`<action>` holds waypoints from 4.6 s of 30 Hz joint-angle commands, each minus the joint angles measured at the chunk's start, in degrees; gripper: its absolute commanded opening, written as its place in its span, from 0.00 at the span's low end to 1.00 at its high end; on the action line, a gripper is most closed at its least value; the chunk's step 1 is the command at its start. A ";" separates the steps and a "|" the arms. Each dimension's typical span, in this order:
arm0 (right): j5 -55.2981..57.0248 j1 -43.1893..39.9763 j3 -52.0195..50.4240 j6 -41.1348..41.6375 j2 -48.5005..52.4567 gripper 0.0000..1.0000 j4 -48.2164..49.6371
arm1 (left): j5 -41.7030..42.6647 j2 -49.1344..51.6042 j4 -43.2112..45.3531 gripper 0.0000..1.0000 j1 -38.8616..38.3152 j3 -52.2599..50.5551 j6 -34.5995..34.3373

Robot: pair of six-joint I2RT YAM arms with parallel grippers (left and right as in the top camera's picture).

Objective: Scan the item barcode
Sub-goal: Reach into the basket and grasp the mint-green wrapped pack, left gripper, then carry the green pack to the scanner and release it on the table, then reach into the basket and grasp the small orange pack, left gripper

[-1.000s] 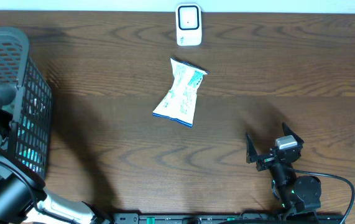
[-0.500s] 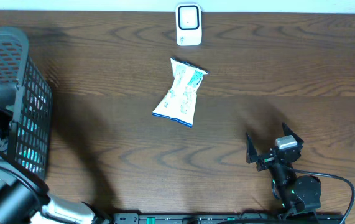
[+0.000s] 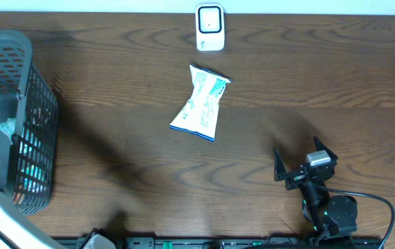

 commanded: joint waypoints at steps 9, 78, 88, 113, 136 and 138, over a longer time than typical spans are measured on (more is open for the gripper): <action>0.22 0.39 -0.07 0.52 -0.20 0.99 -0.22 | 4.44 26.99 -6.99 0.98 -0.83 -0.11 20.35; 0.22 0.39 -0.07 0.52 -0.20 0.99 -0.22 | -7.26 41.77 33.09 0.14 -87.97 0.50 -6.88; 0.22 0.39 -0.07 0.52 -0.20 0.99 -0.22 | -2.62 34.64 32.11 0.82 -83.65 0.52 -1.75; 0.22 0.39 -0.07 0.52 -0.20 0.99 -0.22 | -11.17 8.07 -10.34 0.82 0.33 0.50 11.98; 0.22 0.39 -0.07 0.52 -0.20 0.99 -0.22 | -24.41 31.63 -31.82 0.91 0.83 0.59 5.51; 0.22 0.39 -0.07 0.52 -0.20 0.99 -0.22 | -26.47 31.61 -32.57 0.91 0.83 1.29 5.51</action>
